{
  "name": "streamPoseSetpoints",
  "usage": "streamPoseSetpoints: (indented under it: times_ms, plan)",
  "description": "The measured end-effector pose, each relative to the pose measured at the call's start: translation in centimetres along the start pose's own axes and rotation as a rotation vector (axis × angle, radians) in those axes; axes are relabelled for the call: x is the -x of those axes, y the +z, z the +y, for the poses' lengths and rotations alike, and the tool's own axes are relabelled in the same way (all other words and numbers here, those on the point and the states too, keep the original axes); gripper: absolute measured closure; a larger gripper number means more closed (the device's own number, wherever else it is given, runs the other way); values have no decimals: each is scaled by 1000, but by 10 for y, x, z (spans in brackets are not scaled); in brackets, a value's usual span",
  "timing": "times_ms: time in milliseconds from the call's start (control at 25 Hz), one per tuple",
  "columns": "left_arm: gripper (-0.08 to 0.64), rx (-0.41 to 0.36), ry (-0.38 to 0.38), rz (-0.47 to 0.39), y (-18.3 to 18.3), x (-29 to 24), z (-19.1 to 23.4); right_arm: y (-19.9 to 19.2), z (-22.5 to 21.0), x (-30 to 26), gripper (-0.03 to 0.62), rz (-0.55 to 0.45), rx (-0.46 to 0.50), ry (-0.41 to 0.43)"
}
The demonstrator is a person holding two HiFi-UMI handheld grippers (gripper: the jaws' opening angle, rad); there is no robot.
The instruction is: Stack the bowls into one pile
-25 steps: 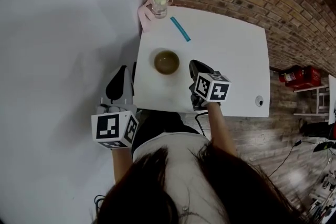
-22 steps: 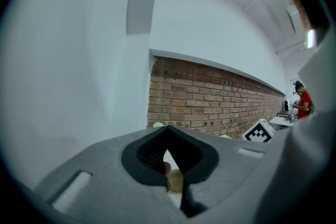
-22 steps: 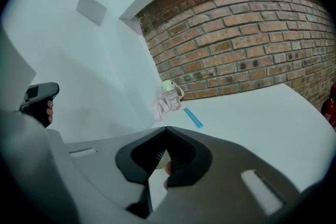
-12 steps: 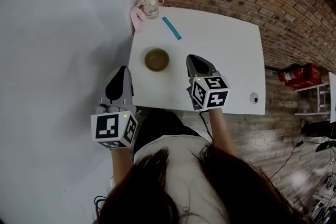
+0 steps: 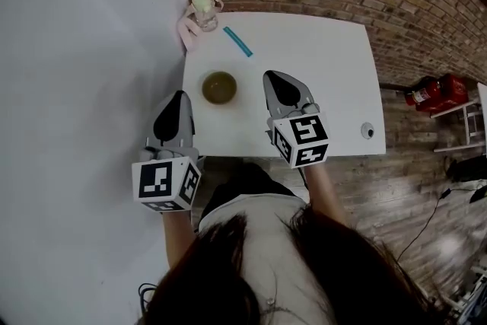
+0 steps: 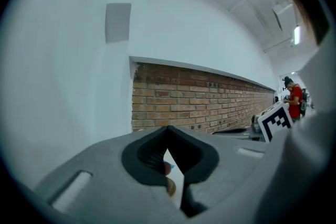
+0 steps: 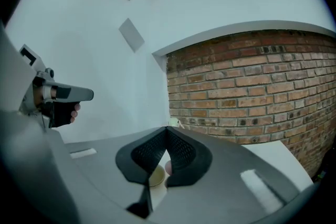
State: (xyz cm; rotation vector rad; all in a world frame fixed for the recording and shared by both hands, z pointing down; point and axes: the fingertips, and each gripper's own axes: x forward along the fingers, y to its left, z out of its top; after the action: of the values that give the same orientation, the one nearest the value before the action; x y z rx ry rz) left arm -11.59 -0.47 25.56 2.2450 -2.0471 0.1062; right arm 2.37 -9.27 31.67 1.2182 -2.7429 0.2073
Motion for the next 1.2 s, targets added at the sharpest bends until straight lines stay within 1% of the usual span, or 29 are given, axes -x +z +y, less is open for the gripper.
streamPoseSetpoints:
  times_ms: [240, 440, 600, 800, 1200]
  plan:
    - [560, -22, -54, -17, 8, -4, -4, 23, 6, 15, 591, -77, 22, -41]
    - [560, -27, -95, -20, 10, 1, 1, 32, 17, 26, 591, -107, 41, -82]
    - [560, -24, -122, -26, 11, 8, 4, 33, 26, 35, 591, -112, 51, -112]
    - [560, -18, -150, -29, 7, 21, 8, 31, 39, 46, 591, -121, 41, -148]
    - [560, 12, -168, -39, 0, 53, 15, 25, 68, 60, 591, -110, 41, -166]
